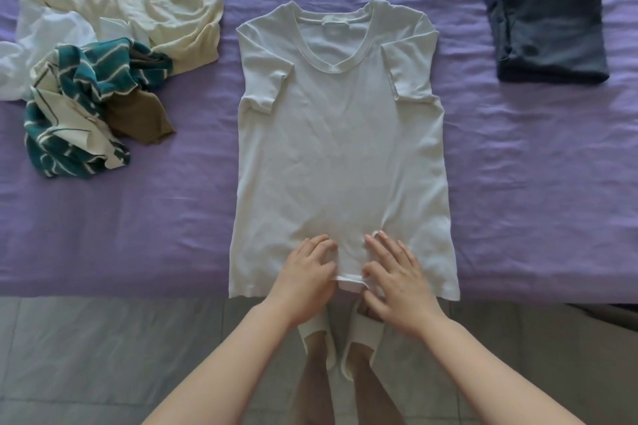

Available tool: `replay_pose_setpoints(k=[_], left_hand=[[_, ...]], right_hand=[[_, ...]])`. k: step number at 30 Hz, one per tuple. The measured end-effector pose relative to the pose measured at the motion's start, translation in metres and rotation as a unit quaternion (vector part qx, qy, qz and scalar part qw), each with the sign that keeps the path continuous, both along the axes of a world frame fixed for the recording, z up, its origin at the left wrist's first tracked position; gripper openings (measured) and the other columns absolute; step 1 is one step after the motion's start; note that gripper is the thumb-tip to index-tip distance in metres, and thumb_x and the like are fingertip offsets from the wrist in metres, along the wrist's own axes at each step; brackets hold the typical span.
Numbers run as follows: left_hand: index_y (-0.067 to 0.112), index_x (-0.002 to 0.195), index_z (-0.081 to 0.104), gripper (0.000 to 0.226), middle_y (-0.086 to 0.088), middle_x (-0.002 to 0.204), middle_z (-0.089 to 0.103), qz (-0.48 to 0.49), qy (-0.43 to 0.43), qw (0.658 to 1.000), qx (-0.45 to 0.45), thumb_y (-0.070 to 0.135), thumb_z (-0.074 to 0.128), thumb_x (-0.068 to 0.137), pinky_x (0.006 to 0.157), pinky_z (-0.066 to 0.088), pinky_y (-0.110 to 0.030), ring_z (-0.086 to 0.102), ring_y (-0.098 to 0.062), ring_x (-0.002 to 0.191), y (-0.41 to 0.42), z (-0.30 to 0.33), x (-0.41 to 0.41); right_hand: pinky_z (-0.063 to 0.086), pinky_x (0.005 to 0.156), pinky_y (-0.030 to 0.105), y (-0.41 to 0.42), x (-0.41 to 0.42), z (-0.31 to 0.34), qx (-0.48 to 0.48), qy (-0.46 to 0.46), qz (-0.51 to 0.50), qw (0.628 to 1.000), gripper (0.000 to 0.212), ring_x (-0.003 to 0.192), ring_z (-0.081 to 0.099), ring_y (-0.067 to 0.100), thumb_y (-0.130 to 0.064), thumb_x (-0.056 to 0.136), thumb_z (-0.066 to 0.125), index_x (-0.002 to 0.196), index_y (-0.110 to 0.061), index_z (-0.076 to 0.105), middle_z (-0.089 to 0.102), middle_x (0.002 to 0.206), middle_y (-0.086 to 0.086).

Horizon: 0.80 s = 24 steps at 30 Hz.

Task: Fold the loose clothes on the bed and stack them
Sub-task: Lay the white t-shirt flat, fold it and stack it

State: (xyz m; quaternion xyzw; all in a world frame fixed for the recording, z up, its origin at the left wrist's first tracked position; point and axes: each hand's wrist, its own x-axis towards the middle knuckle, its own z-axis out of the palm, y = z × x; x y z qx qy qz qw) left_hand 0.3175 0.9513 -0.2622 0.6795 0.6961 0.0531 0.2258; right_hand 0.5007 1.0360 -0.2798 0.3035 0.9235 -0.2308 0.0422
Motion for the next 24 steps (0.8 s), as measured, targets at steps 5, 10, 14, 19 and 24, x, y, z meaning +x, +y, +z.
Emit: replay_pose_setpoints(k=[5, 10, 14, 19, 24], left_hand=[[0.013, 0.097, 0.071, 0.021, 0.0, 0.13, 0.053, 0.068, -0.087, 0.992, -0.066, 0.027, 0.058, 0.086, 0.102, 0.029, -0.026, 0.036, -0.018, 0.132, 0.009, 0.0, -0.01], [0.011, 0.106, 0.068, 0.021, -0.007, 0.116, 0.061, 0.144, -0.177, 0.967, -0.117, 0.024, 0.06, 0.091, 0.097, 0.029, -0.021, 0.047, -0.02, 0.115, 0.023, 0.015, -0.022], [0.014, 0.105, 0.063, 0.018, -0.002, 0.098, 0.062, 0.257, -0.241, 0.921, -0.164, 0.025, 0.052, 0.096, 0.076, 0.037, -0.026, 0.054, -0.019, 0.094, 0.032, 0.029, -0.031], [0.008, 0.1, 0.055, 0.034, -0.009, 0.1, 0.061, 0.213, -0.194, 0.94, -0.184, 0.041, 0.047, 0.096, 0.081, 0.041, -0.038, 0.056, -0.027, 0.096, 0.062, 0.038, -0.039], [0.015, 0.106, 0.05, 0.034, -0.003, 0.108, 0.055, 0.186, -0.137, 0.949, -0.216, 0.027, 0.07, 0.08, 0.081, 0.041, -0.031, 0.053, -0.023, 0.103, 0.097, 0.042, -0.067]], right_hand=[[0.002, 0.115, 0.039, -0.002, -0.003, 0.0, -0.039, -0.049, 0.008, 0.998, 0.035, 0.145, 0.008, 0.024, -0.05, 0.073, 0.065, 0.092, -0.022, 0.055, 0.016, 0.155, -0.002], [0.036, 0.103, 0.039, 0.009, -0.012, 0.016, -0.126, 0.059, -0.1, 0.985, 0.02, 0.127, 0.047, 0.027, -0.008, 0.068, 0.07, 0.087, -0.013, 0.067, 0.061, 0.125, 0.007], [0.044, 0.079, 0.018, 0.038, -0.011, 0.038, -0.293, 0.101, -0.241, 0.92, 0.02, 0.091, 0.063, 0.01, -0.007, 0.082, 0.064, 0.091, -0.024, 0.07, 0.069, 0.09, -0.011], [0.042, 0.069, 0.021, 0.086, -0.028, 0.056, -0.28, 0.064, -0.207, 0.935, 0.008, 0.077, 0.059, 0.009, -0.025, 0.088, 0.062, 0.093, -0.027, 0.069, 0.066, 0.079, -0.012], [0.042, 0.071, 0.029, 0.134, -0.057, 0.07, -0.257, 0.035, -0.203, 0.944, 0.01, 0.08, 0.059, 0.015, -0.028, 0.088, 0.062, 0.093, -0.024, 0.069, 0.067, 0.082, -0.002]])
